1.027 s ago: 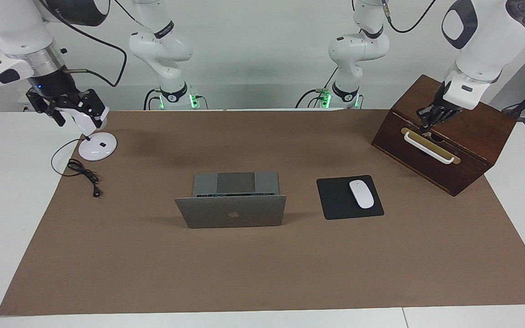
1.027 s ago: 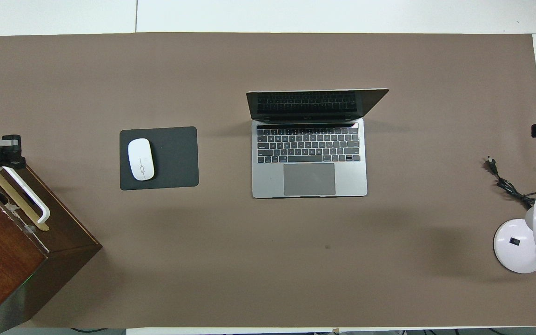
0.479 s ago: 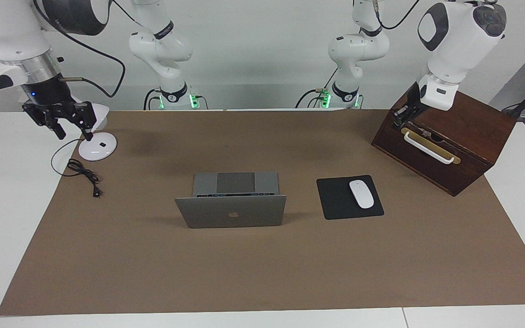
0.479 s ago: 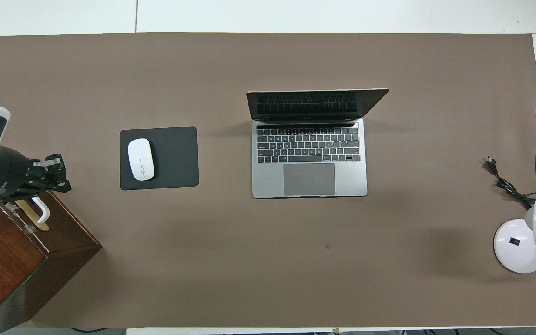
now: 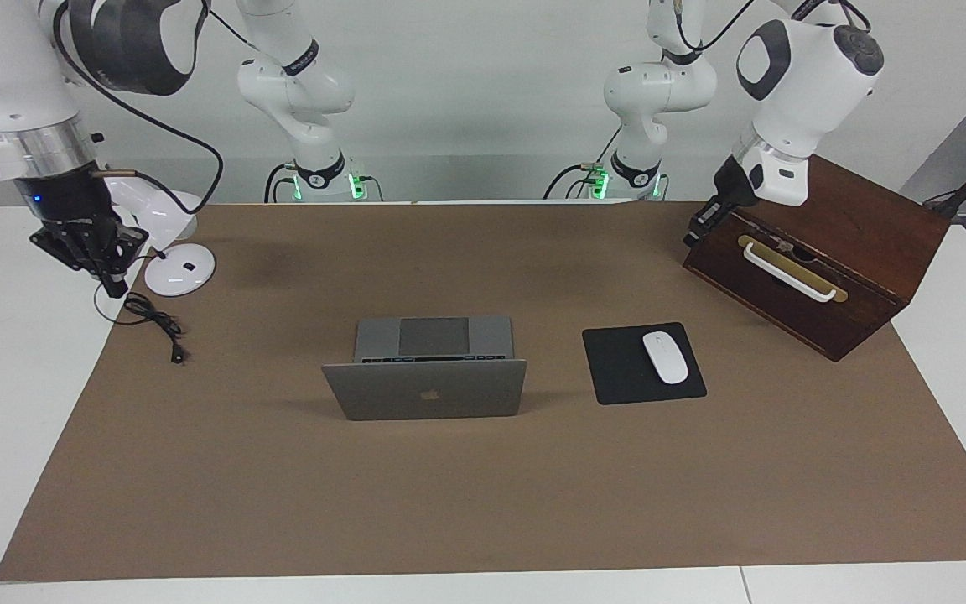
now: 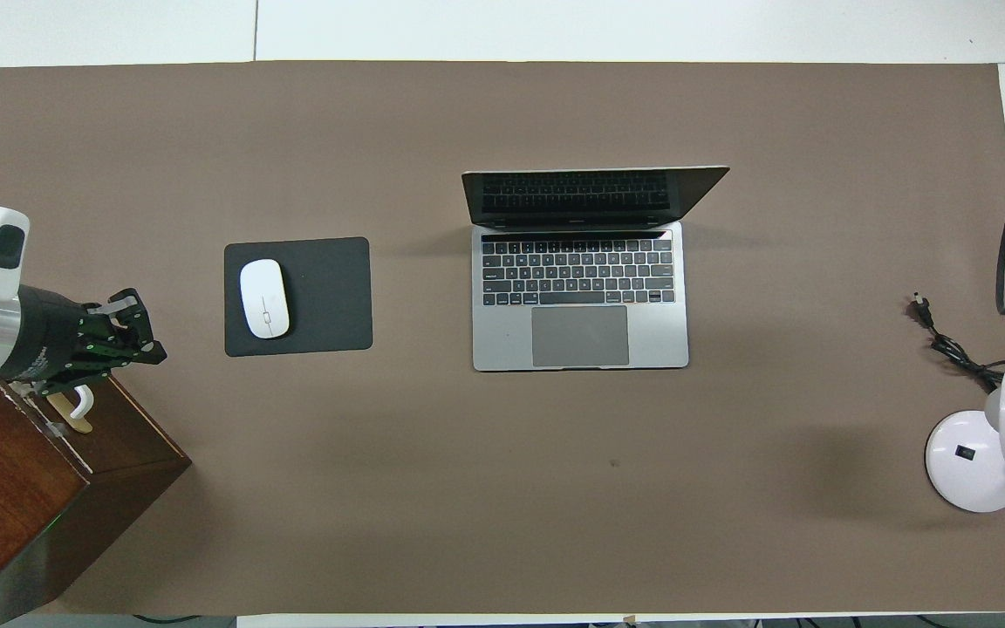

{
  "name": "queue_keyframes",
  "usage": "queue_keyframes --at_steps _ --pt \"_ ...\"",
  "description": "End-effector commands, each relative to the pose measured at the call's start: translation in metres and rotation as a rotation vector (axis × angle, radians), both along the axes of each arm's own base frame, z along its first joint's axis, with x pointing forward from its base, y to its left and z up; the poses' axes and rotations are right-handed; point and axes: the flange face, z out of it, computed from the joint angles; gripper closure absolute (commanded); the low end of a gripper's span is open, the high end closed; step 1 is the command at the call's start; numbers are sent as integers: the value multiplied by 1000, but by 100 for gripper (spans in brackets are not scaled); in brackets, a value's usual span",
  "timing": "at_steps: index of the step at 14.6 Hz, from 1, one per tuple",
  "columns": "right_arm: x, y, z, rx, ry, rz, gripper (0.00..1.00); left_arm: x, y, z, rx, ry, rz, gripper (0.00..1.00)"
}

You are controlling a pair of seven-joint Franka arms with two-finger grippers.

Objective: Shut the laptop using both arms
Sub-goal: 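Move the left gripper toward the laptop while the right gripper reaches forward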

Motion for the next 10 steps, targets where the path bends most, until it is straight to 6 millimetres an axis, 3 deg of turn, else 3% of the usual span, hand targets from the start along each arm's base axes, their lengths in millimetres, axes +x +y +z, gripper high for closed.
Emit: queue_keyframes --at_steps 1,3,5,10 --pt "33 1 -9 34 -17 -30 100 -19 -33 -25 -29 -34 99 100" --pt "53 4 -18 37 -23 -30 100 -15 -42 -35 -95 14 230 100" --pt "72 17 -25 45 -33 -46 100 -18 -62 -43 -121 40 297 100" --pt "113 65 -43 41 -56 -65 100 -18 -88 -72 -197 87 563 100"
